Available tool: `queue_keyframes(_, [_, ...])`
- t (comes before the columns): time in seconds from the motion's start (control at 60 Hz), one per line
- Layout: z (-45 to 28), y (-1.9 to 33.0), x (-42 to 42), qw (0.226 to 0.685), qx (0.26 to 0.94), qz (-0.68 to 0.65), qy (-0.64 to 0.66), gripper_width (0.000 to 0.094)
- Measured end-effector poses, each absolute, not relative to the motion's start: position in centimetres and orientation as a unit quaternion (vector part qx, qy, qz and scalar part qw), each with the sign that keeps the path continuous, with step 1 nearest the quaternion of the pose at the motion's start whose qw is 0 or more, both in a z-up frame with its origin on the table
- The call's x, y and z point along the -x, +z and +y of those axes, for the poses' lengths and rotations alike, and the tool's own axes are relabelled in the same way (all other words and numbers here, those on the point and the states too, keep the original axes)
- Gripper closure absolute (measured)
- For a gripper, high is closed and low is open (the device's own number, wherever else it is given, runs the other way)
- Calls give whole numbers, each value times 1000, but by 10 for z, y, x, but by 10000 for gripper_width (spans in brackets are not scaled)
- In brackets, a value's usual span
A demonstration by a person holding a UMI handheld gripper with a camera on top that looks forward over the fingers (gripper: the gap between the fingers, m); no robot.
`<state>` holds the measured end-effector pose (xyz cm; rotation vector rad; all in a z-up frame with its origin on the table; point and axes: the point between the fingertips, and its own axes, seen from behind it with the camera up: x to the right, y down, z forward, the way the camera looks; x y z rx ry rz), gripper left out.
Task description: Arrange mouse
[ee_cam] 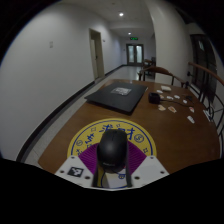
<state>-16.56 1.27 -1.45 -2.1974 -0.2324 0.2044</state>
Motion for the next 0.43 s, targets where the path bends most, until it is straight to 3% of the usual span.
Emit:
queue_keyframes(0.117, [7,-13,169,427,890,-136,86,386])
queue_keyframes(0.15, [3,-11,169,423,890,-144,90,279])
queue_keyframes(0.167, [1,-10,167,422,890,-147,92,290])
queue_keyframes(0.233, [-14,6,162,434,880,-163,103,57])
queue_keyframes(0.433, [-80,51,118,472,850,-161,171,79])
